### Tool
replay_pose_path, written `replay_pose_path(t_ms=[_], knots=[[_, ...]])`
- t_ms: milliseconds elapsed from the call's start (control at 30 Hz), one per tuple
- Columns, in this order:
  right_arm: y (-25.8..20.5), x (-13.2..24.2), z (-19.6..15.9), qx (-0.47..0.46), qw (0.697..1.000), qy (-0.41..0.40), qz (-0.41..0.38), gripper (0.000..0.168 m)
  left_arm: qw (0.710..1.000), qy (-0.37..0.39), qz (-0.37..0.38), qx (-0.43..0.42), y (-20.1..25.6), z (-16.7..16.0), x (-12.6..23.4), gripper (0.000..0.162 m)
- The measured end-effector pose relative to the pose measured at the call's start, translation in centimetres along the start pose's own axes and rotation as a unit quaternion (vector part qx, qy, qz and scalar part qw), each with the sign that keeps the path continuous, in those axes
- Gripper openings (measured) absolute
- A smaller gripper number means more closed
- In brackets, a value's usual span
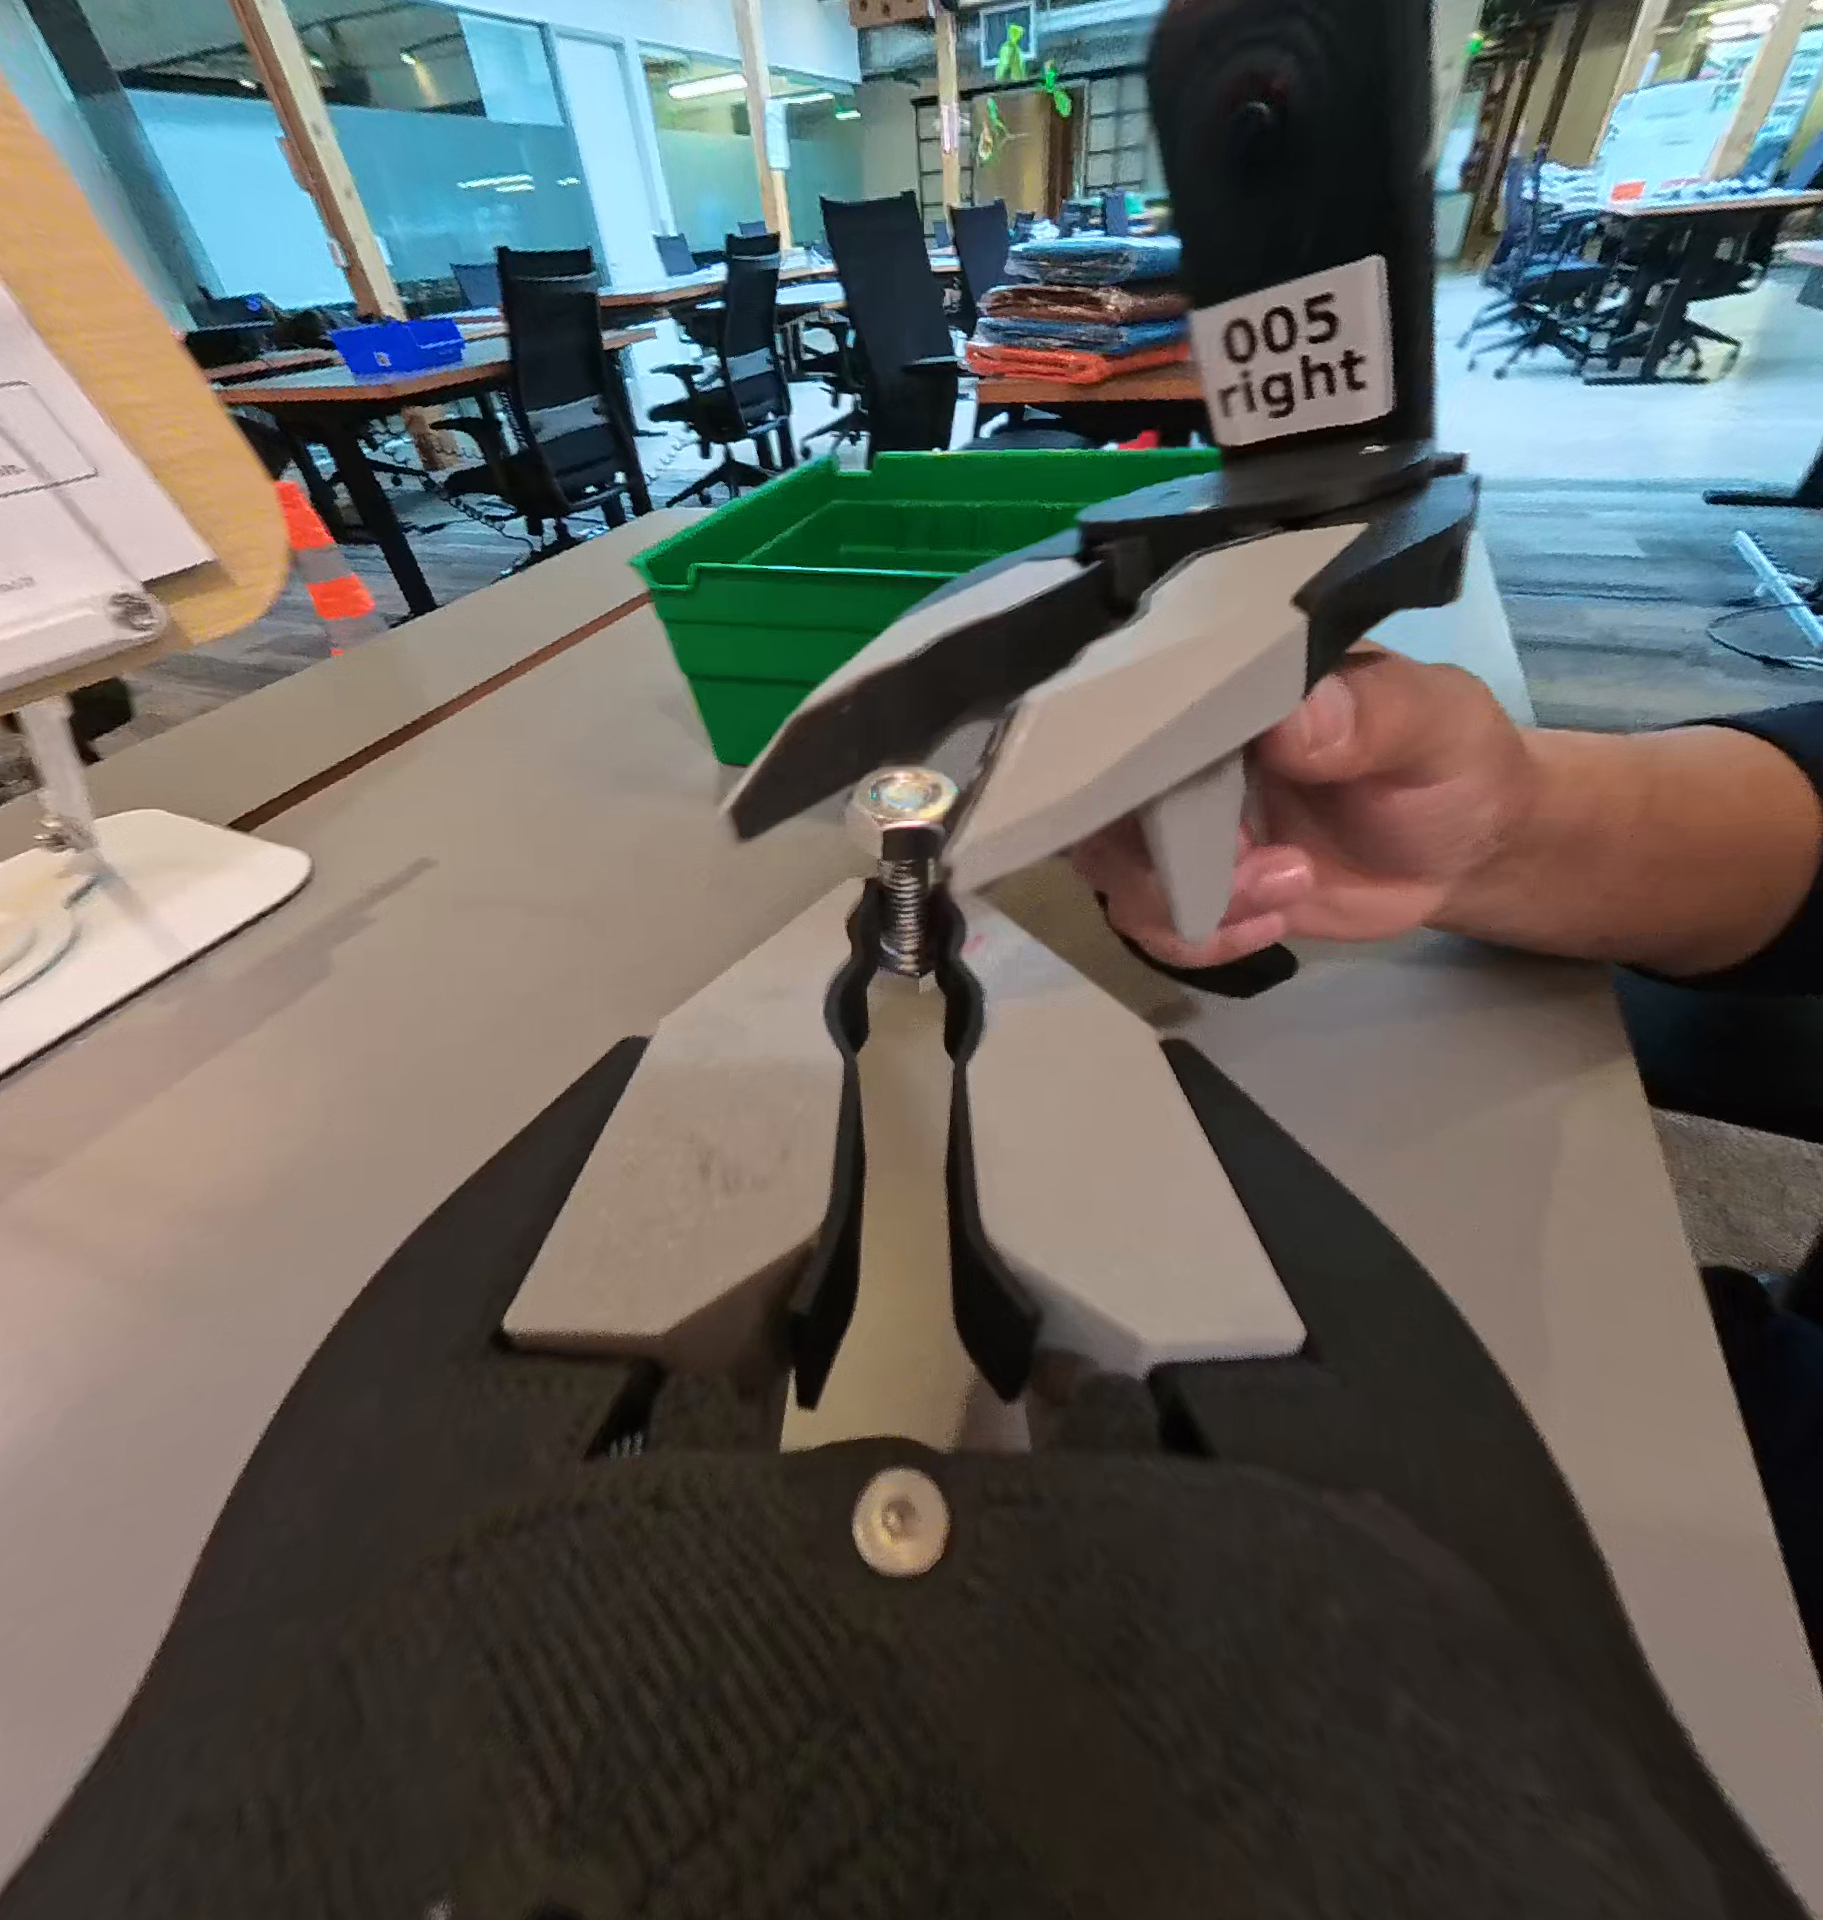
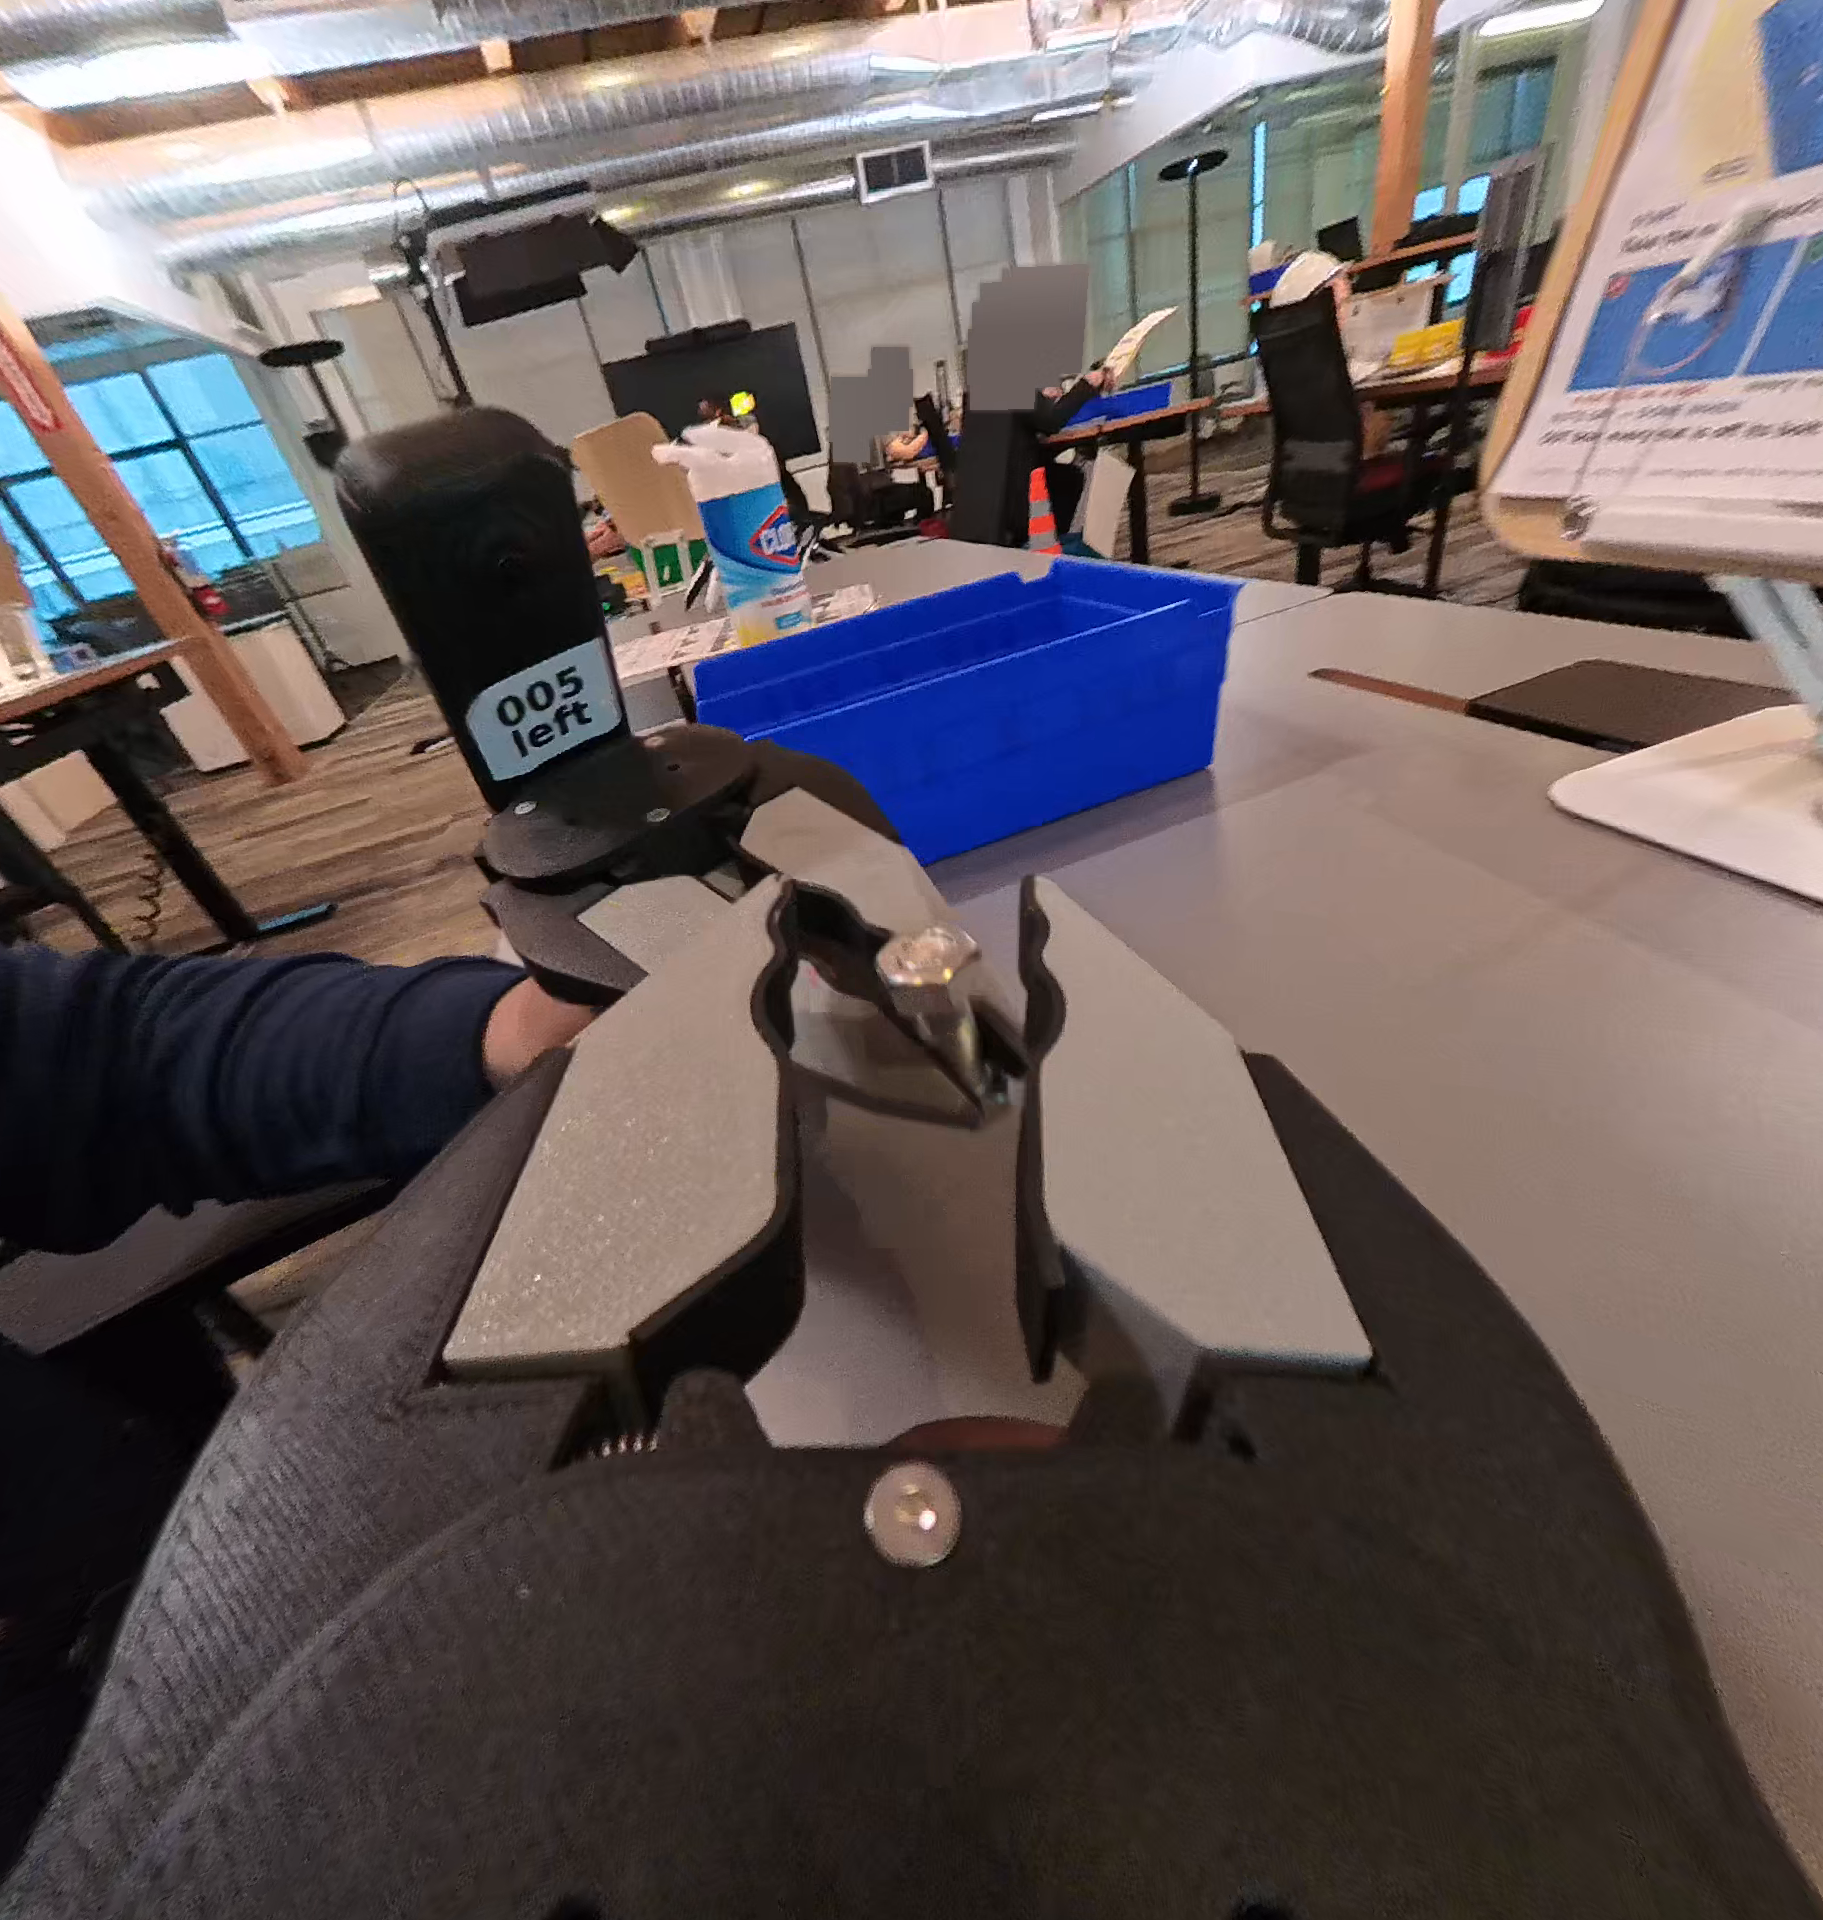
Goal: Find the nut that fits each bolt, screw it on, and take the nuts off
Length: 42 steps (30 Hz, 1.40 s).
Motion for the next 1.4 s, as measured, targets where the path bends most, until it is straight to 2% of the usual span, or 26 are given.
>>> replay_pose_path(t_ms=[167, 300, 367, 467, 567, 700, 900, 1133, 1400], knots=[[0.1, 1.0, 0.3, 0.035, 0.998, -0.014, -0.045, 0.029, 0.999, -0.008, 0.043, 0.016, -1.6, -0.1, 0.7, 0.007], [-0.3, -0.3, -0.3, 0.055, 0.996, -0.048, -0.049, 0.027, 0.999, -0.019, 0.031, -0.004, -1.0, -0.2, 0.4, 0.007], [-0.2, -0.7, -0.4, 0.060, 0.995, -0.057, -0.060, 0.020, 0.999, -0.024, 0.022, -0.025, -0.1, -0.1, 0.1, 0.007], [-0.1, -0.2, -0.3, 0.056, 0.995, -0.055, -0.060, 0.016, 0.999, -0.024, 0.030, -0.037, 0.1, -0.1, 0.0, 0.007], [-0.1, 0.9, 0.4, 0.057, 0.996, -0.019, -0.061, 0.020, 0.998, -0.029, 0.045, -0.018, -0.8, -0.3, 0.2, 0.007], [0.1, 1.0, 0.2, 0.040, 0.997, -0.027, -0.054, 0.021, 0.998, -0.031, 0.058, -0.017, -1.1, -0.4, 0.3, 0.007], [-0.7, -0.4, -0.1, 0.049, 0.998, -0.032, -0.019, 0.016, 0.999, -0.003, -0.010, -0.040, 0.8, 0.2, 0.2, 0.007], [-0.4, 0.9, 0.3, 0.055, 0.997, -0.020, -0.043, 0.021, 0.998, -0.024, 0.052, 0.003, -1.6, -0.2, 0.6, 0.007], [-0.6, -0.3, 0.0, 0.051, 0.998, -0.021, -0.033, 0.029, 1.000, -0.022, 0.017, -0.005, -0.3, 0.0, 0.1, 0.006]])
Point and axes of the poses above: each gripper's, where its closed fingertips meet, x back along the fingers, z out of its top, y = z × x across the jaws, the point moved 10 cm from there along x, back along the fingers, and after that the axes turned 13 degrees about z, right-handed, at the moved point
